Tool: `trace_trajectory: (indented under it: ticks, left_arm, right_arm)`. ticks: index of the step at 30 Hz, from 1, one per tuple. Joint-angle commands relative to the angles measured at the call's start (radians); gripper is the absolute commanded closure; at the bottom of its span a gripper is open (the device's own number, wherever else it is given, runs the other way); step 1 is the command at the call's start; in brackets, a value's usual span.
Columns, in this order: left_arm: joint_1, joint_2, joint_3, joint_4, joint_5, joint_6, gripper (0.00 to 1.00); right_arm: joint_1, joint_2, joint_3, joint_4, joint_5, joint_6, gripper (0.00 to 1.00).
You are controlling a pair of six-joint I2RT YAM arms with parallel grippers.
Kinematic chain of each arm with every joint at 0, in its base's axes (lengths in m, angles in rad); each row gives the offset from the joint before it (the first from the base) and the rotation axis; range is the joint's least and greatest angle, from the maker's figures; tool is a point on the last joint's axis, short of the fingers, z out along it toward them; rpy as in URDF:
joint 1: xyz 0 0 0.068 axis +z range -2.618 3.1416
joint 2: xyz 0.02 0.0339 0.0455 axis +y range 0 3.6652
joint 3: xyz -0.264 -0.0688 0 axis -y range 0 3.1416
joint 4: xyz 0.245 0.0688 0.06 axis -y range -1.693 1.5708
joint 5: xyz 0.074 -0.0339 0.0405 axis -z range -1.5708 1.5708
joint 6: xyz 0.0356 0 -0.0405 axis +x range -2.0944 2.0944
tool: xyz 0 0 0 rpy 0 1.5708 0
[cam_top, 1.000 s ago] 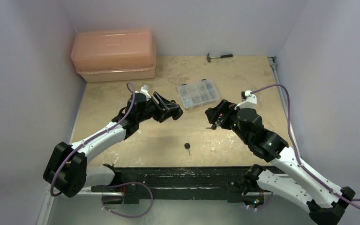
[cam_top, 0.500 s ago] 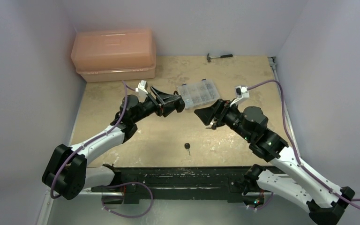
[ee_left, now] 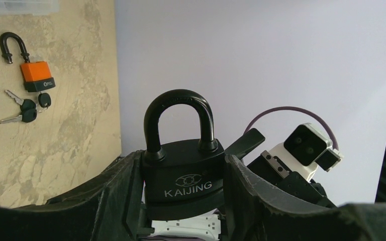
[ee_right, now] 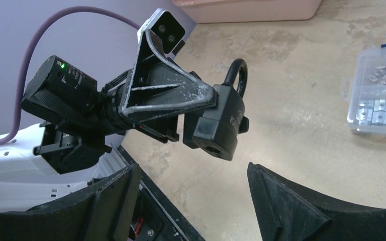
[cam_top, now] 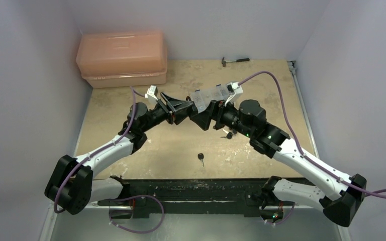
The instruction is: Unlock with the key
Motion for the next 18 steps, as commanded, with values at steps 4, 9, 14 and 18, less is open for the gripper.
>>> trace_trajectory:
  ticks: [4, 9, 14, 18]
  left_arm:
    - [0.007, -0.037, -0.001, 0.162, -0.009, -0.030, 1.00]
    - [0.007, -0.035, -0.001, 0.165, -0.015, -0.030, 1.00]
    - [0.007, -0.037, -0.007, 0.186, -0.025, -0.042, 1.00]
    - [0.007, -0.040, -0.013, 0.193, -0.027, -0.043, 1.00]
  right_arm:
    - [0.051, 0.093, 0.123, 0.010, 0.079, -0.058, 0.16]
    - [0.065, 0.150, 0.151, -0.004, 0.151, -0.081, 0.19]
    - [0.088, 0.195, 0.167, -0.028, 0.205, -0.100, 0.22]
    - [0.095, 0.216, 0.164, -0.022, 0.249, -0.096, 0.26]
